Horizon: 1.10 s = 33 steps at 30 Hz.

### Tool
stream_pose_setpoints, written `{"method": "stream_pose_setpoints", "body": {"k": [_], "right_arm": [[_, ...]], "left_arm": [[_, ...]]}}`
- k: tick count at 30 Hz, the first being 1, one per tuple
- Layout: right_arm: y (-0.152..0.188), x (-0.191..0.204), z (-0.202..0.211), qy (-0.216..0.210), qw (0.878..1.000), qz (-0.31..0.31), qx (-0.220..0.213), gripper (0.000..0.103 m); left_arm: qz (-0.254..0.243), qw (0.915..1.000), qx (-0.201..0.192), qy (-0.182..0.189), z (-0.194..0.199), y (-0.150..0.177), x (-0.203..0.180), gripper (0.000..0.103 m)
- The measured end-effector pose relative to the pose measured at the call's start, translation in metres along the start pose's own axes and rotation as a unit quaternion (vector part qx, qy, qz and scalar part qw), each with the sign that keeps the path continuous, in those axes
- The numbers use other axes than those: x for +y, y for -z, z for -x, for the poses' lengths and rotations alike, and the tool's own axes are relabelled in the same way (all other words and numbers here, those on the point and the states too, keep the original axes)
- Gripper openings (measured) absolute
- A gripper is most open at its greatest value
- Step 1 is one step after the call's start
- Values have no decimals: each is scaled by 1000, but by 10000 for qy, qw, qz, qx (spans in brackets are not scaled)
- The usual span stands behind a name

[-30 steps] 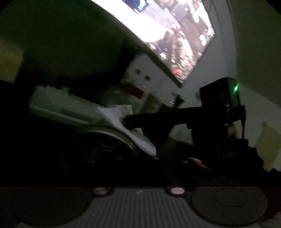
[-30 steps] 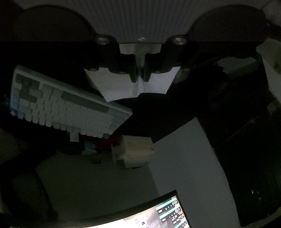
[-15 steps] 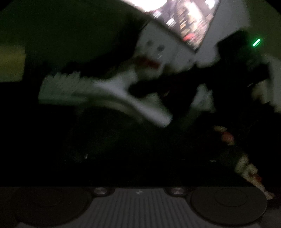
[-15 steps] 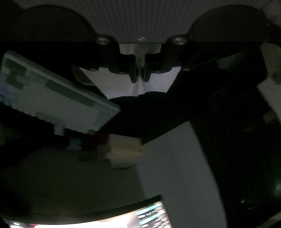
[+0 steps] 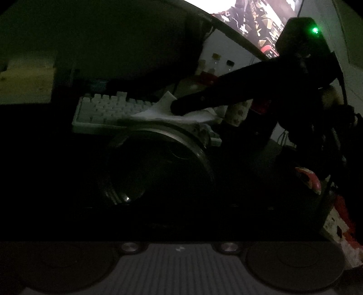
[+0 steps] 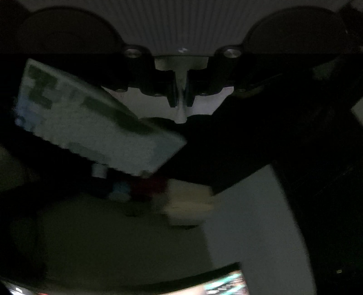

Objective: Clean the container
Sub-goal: 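Rub the tissue around the jar rim with the right gripper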

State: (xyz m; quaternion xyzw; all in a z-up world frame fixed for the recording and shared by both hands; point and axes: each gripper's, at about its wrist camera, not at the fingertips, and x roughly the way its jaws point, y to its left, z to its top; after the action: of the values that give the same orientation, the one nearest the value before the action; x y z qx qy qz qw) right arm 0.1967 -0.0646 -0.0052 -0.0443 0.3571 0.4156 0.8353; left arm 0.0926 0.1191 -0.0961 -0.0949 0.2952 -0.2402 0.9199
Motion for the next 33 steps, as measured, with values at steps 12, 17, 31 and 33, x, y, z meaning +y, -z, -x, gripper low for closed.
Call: {"method": "stream_pose_setpoints", "body": {"k": [12, 17, 31, 33], "right_arm": [[-11, -9, -1, 495, 9985, -163, 180, 10], [-6, 19, 4, -87, 9996, 143, 249, 10], [8, -6, 18, 506, 9982, -301, -105, 11], [12, 10, 19, 252, 9995, -67, -204, 11]], "left_arm": [[70, 10000, -22, -24, -3, -2, 4, 47], [49, 10000, -18, -24, -4, -2, 5, 47], [-42, 9999, -34, -102, -6, -1, 6, 47], [-59, 9999, -36, -115, -6, -1, 6, 47]]}}
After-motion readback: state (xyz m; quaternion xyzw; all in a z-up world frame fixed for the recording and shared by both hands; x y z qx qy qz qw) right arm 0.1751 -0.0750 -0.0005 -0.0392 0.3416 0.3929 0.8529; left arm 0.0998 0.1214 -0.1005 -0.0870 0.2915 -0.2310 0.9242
